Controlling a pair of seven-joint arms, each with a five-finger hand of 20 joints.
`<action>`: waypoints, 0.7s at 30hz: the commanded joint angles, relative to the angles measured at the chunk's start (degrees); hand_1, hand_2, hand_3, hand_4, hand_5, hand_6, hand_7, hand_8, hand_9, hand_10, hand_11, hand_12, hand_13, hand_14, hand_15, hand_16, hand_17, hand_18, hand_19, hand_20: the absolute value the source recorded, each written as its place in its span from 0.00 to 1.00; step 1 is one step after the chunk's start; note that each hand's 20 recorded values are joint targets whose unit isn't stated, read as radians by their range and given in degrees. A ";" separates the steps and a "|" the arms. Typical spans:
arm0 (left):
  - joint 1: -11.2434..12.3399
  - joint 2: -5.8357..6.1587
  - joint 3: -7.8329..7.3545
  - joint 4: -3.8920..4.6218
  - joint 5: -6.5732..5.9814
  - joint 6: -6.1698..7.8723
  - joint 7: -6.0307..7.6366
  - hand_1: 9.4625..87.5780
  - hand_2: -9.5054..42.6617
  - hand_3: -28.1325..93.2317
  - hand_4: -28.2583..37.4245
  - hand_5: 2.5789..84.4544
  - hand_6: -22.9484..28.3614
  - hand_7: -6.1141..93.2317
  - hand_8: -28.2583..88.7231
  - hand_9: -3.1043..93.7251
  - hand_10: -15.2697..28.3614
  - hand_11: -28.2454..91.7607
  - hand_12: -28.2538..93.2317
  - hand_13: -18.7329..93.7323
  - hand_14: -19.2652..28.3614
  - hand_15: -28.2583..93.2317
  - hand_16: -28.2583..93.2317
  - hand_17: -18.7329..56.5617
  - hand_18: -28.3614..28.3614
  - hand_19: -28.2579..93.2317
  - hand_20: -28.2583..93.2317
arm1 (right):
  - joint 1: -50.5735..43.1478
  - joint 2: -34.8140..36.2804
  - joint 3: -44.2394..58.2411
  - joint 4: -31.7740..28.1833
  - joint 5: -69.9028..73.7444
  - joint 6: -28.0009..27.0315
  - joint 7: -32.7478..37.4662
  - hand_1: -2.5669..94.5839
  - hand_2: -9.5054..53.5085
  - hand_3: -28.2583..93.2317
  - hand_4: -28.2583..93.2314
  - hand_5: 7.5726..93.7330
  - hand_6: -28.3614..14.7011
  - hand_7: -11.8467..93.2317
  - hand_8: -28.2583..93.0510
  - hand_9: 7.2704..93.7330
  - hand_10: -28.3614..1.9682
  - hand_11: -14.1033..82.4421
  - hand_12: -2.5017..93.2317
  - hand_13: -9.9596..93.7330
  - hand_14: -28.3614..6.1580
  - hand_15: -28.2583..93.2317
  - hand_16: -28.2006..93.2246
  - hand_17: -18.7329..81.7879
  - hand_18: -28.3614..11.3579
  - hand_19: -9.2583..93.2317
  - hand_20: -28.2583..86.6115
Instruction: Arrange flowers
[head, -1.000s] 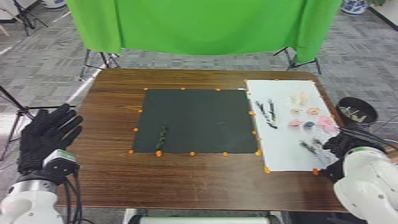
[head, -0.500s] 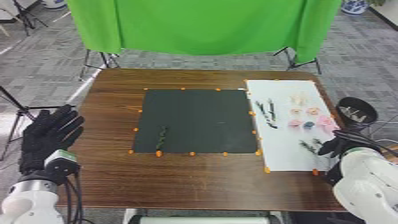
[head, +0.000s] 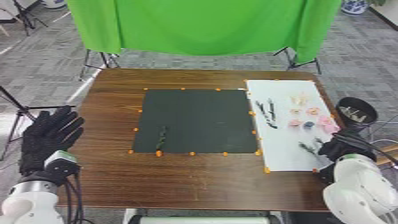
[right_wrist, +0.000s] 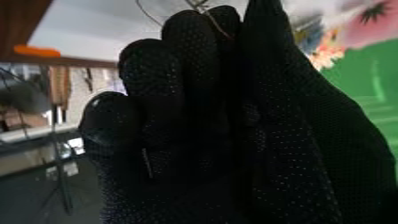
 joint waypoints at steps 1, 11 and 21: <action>1.47 -0.48 -0.42 -0.40 -0.30 0.00 0.05 0.23 0.50 0.80 0.00 0.56 0.67 0.20 0.17 0.44 0.74 0.43 0.31 0.41 0.78 0.57 0.15 0.16 0.79 0.59 0.28 | 1.36 1.70 -0.52 -5.80 -0.09 2.99 -1.91 0.58 0.00 0.84 0.03 0.86 0.59 0.39 0.32 0.92 0.54 0.37 0.47 0.83 0.48 0.73 0.48 0.61 0.13 0.99 0.52; 0.79 -0.34 -0.39 -0.06 -0.58 0.02 -0.99 0.23 0.50 0.81 0.00 0.56 0.67 0.20 0.17 0.44 0.74 0.43 0.31 0.41 0.78 0.57 0.15 0.16 0.79 0.59 0.28 | 21.88 -5.66 -20.09 -4.47 8.39 10.18 -5.06 0.56 0.00 0.84 0.07 0.84 0.59 0.42 0.34 0.91 0.54 0.42 0.46 0.82 0.47 0.74 0.49 0.62 0.13 1.00 0.54; -1.34 0.15 1.03 0.59 0.42 -0.35 -2.85 0.23 0.50 0.81 0.00 0.56 0.67 0.20 0.17 0.44 0.74 0.43 0.31 0.41 0.78 0.57 0.15 0.16 0.79 0.59 0.28 | 36.10 -17.75 -35.40 5.60 13.89 17.63 -3.95 0.56 0.00 0.85 0.07 0.82 0.60 0.45 0.34 0.89 0.53 0.45 0.46 0.82 0.47 0.77 0.49 0.63 0.13 1.00 0.57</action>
